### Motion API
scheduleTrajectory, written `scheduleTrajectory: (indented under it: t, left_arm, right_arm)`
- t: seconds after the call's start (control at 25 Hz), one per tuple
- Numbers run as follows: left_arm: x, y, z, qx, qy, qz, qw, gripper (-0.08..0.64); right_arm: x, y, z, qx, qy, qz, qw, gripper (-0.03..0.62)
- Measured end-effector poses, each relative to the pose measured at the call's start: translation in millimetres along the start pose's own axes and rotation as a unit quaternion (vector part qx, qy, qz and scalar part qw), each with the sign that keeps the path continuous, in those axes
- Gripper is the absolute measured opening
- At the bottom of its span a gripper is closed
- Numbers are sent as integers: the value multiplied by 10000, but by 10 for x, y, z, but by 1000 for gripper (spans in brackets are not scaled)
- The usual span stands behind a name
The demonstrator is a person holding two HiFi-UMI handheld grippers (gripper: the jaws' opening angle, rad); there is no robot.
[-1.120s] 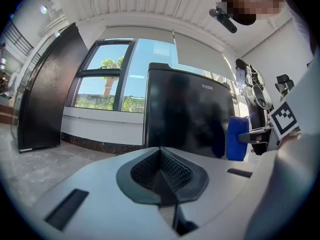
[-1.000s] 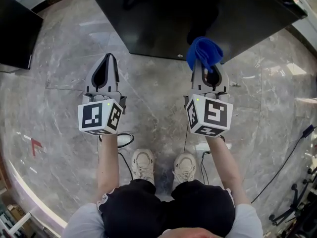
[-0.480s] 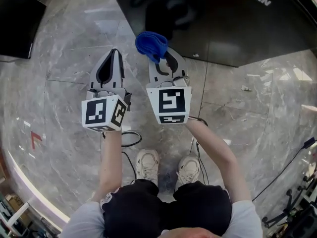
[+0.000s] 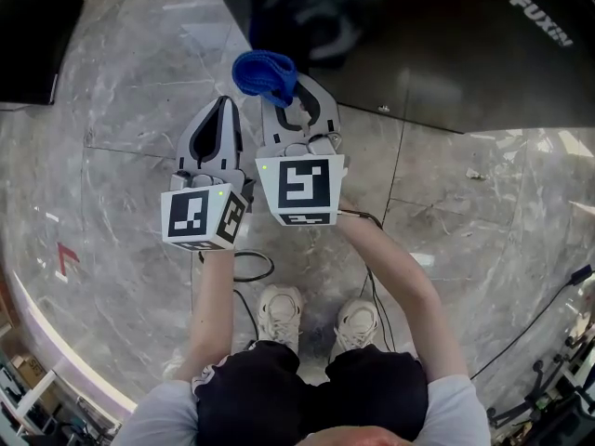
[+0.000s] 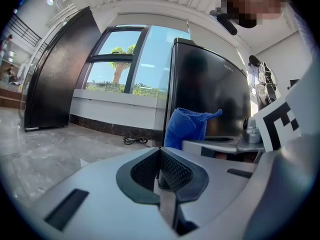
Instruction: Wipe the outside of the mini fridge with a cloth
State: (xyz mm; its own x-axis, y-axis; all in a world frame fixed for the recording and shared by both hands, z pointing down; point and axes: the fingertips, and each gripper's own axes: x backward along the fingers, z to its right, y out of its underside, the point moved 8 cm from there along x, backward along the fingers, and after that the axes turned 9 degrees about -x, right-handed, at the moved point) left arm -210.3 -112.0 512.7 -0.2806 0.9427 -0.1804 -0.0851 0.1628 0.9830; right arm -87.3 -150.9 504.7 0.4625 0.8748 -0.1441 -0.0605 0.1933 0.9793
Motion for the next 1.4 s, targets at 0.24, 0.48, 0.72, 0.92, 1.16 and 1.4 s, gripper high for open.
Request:
scheduleTrajectory:
  t: [0.24, 0.48, 0.72, 0.92, 1.16, 1.4]
  left_arm:
    - [16, -8, 29, -8, 4, 9, 10000, 5]
    - [48, -52, 136, -62, 70, 23, 10000, 5]
    - [53, -117, 319, -169, 270, 60, 9995, 5]
    - [70, -163, 457, -283, 407, 69, 9987, 5]
    - [106, -235, 553, -414, 480, 92, 9979, 5]
    - [92, -249, 663, -470, 593, 100, 9971, 5]
  right_arm:
    - [82, -23, 94, 59, 114, 22, 9999, 72]
    - [317, -32, 301, 40, 415, 22, 9991, 72]
    - [612, 3, 619, 33, 855, -7, 9963, 72]
    - [927, 22, 981, -10, 1383, 14, 9904, 72]
    - [1323, -14, 1445, -179, 2108, 99, 9773, 72]
    - [1657, -37, 1938, -387, 2861, 205, 9572, 72]
